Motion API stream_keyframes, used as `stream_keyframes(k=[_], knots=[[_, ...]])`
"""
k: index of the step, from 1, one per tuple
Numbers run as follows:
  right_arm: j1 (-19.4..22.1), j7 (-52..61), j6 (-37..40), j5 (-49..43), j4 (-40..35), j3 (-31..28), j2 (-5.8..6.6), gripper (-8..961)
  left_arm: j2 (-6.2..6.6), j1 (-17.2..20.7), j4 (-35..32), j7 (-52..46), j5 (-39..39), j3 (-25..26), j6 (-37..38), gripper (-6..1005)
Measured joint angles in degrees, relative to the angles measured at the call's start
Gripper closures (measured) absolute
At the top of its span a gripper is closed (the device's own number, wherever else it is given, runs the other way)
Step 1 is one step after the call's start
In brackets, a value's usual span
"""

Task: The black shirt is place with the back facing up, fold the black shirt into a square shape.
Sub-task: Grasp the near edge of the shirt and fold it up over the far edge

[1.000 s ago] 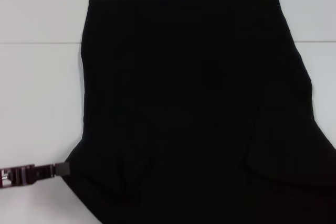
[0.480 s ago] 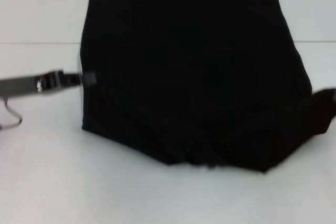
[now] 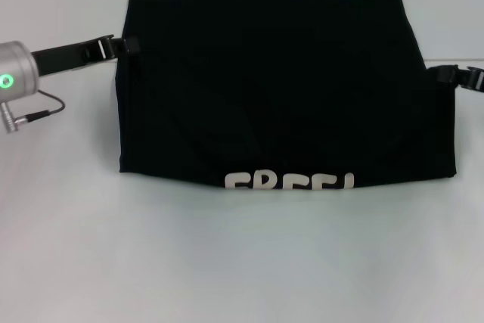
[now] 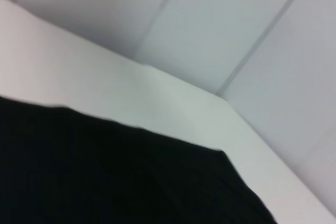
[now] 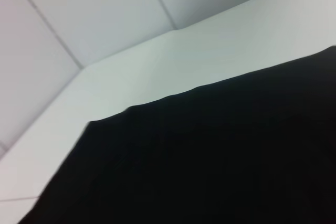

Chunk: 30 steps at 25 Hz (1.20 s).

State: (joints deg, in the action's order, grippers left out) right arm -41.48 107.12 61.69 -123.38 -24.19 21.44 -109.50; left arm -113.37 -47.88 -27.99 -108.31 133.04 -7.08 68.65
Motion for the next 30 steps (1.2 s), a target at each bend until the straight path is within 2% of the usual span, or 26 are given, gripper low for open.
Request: stream_keyframes(k=[6,11,17,20,30], knots=[[-5.4,-0.4,-12.1,0.1,1.5,3.4,-1.57,918,-1.37,-2.5,2.9,6.5,-2.5,-0.5,-11.5,973],[-7.8,-0.4,-17.2,0.2,1.5,5.4,-1.64,918,-2.13,-4.7,3.3,9.6,-3.0,-0.6,-17.5,972],[-8.6,0.0,-18.8,0.2,1.9,5.4,-1.08,918,-2.08,-6.4,4.5,11.6,-3.1,-0.6,-22.5,971],[-8.9,-0.1,-20.2,0.2,3.7,5.4,-1.10,908,-2.74,-6.5,5.8,13.0,-3.7,-0.6,-26.0,970],[-8.3,0.3,-23.7,0.2,5.9,5.5,-3.19,820,-5.49,-5.9,9.1,21.3,-6.5,-0.6,-33.7,968]])
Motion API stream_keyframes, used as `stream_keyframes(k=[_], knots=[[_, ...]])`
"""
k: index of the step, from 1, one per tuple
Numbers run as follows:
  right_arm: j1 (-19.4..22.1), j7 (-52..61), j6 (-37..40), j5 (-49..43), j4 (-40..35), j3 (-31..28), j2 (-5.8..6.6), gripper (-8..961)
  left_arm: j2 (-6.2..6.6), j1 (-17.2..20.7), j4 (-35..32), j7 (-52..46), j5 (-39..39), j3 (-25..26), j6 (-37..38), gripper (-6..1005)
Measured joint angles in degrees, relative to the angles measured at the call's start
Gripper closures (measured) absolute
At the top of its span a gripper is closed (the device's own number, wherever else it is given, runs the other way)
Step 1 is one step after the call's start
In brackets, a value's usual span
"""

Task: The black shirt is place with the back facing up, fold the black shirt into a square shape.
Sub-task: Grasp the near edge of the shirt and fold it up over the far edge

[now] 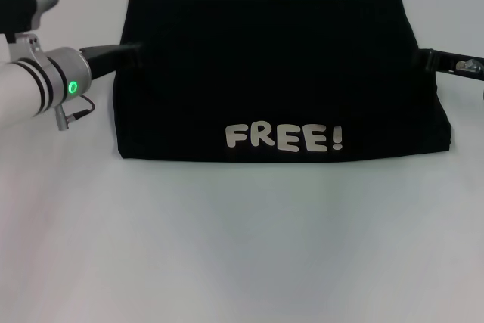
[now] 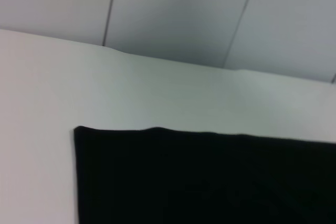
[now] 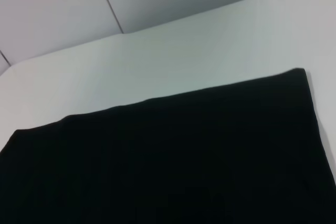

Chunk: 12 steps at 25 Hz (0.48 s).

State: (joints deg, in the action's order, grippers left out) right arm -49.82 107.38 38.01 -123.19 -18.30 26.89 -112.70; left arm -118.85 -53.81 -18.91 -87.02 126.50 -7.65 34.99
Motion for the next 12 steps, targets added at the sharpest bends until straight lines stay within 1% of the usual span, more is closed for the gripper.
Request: stream_keyframes(k=[3,5,9,12], knots=[[0.3,0.0,0.2,-0.1,0.0,0.0,-0.26,794,-0.42,0.1,0.9,2.8,0.0,0.0,-1.3,967],[0.3,0.0,0.0,-0.2,0.0,0.0,-0.36,776,-0.42,0.1,1.1,3.0,0.0,0.0,-2.0,908],[1.1,-0.1,-1.0,-0.1,-1.4,0.0,-1.13,689,-0.55,0.1,1.3,3.1,0.0,-0.1,-5.9,790],[1.8,0.0,-1.4,0.1,-3.5,-0.4,-1.81,623,-0.53,0.1,1.3,2.9,-0.1,-0.1,-7.0,653]])
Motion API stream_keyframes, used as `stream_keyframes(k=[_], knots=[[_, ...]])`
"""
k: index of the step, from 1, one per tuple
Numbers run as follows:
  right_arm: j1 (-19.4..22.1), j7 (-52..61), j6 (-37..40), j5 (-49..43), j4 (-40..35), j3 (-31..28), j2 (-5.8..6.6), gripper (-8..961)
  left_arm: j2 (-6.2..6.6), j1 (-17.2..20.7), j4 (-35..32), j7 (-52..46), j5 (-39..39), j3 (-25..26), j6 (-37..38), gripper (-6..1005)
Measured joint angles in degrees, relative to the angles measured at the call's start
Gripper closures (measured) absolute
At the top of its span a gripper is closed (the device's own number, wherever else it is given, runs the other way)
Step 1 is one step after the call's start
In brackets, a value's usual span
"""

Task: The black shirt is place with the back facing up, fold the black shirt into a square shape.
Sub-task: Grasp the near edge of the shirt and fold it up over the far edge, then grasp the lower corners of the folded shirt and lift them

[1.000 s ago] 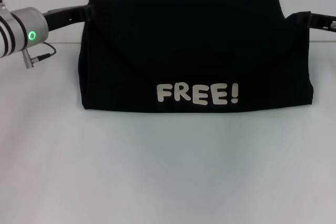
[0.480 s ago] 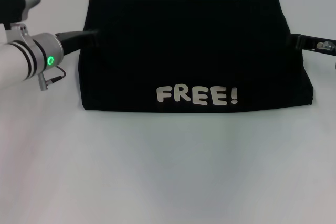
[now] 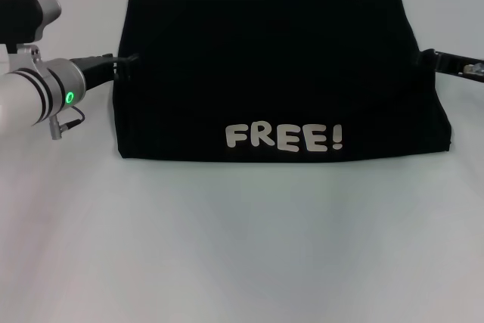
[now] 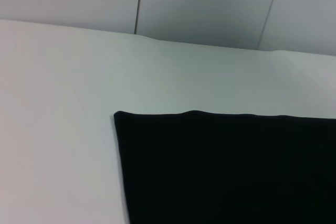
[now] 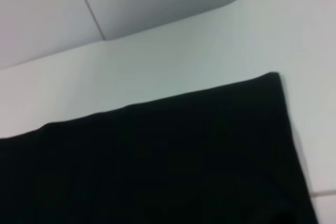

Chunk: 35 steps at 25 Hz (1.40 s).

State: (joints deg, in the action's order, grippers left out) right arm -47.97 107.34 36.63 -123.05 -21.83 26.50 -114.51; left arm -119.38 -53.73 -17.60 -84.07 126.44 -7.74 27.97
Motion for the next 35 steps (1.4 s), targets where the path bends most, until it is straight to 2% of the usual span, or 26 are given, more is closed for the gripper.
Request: stream_keyframes(k=[4,7,12,14,15,16,23,29,35], knots=[[0.6,0.0,1.0,0.1,-2.1,-0.2,-0.39,536,0.19,0.2,-0.9,-0.3,0.0,0.0,0.3,480],[1.4,0.0,3.0,1.7,-3.3,-0.5,-0.44,288,0.32,0.7,-1.9,-1.6,0.3,-0.2,1.9,357],[4.5,0.0,9.4,7.0,-5.1,-0.3,-0.01,287,0.03,4.8,-7.6,-8.6,0.2,-4.5,13.0,307],[5.8,0.2,12.5,7.6,-5.4,-0.5,0.57,287,-0.05,5.8,-8.8,-9.8,0.2,-5.4,15.5,288],[6.4,0.4,13.9,7.7,-5.4,-0.6,0.87,288,-0.08,7.1,-10.3,-10.8,0.1,-6.5,18.8,278],[7.2,0.7,15.7,7.8,-5.5,-0.6,1.25,288,-0.11,9.4,-12.5,-11.6,0.1,-7.8,25.7,268],[11.3,3.4,26.5,7.7,-5.2,-0.2,3.11,294,-0.22,15.1,-17.5,-11.7,0.4,-10.2,38.7,243],[13.3,3.7,27.6,8.4,-4.9,-0.6,3.19,293,-1.20,19.1,-20.8,-11.2,1.1,-14.8,39.6,242],[13.7,4.2,26.9,8.4,-4.6,-0.7,2.64,294,-2.29,20.0,-20.0,-10.0,2.3,-18.2,35.6,242]])
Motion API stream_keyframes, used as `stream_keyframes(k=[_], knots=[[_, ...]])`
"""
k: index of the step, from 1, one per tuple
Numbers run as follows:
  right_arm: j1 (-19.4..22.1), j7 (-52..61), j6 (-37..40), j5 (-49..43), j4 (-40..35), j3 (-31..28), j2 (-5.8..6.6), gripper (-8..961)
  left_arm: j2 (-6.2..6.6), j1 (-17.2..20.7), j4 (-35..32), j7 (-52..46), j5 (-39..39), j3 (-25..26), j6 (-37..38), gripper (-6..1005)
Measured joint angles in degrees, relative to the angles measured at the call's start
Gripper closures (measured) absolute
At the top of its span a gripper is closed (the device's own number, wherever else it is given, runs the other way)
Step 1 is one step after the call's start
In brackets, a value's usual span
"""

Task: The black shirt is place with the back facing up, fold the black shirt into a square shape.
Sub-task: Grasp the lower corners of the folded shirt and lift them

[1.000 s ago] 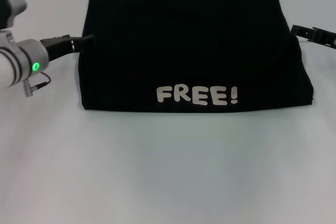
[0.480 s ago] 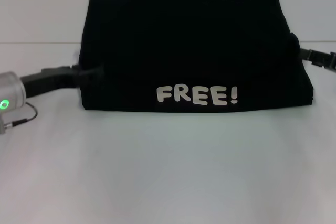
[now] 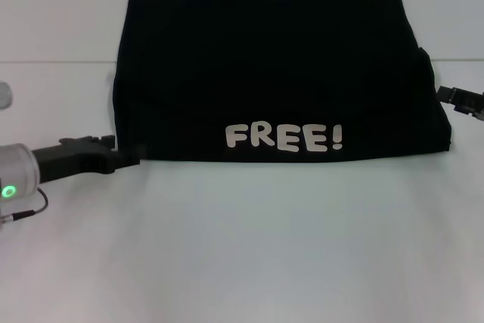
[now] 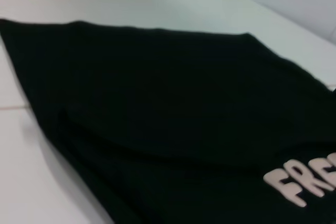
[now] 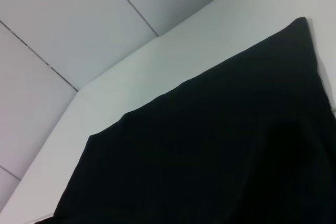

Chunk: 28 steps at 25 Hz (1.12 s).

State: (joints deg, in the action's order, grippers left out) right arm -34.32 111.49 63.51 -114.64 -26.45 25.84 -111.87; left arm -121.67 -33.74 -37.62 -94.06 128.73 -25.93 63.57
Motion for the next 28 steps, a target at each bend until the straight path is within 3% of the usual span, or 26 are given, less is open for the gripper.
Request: stream_keyframes(k=[4,10,28], knots=[[-0.3,0.9,-0.3,0.0,0.0,0.0,-0.06,300,-0.91,-0.9,1.7,-1.4,0.0,-1.4,-5.5,250],[-0.4,1.2,-0.3,0.0,0.0,0.2,-0.16,300,-1.11,-2.9,4.4,-3.4,0.0,-1.9,-11.6,291],[0.2,1.5,-0.6,-0.2,0.0,0.0,0.07,303,-1.17,-3.6,5.0,-4.7,0.5,-4.3,-11.5,414]])
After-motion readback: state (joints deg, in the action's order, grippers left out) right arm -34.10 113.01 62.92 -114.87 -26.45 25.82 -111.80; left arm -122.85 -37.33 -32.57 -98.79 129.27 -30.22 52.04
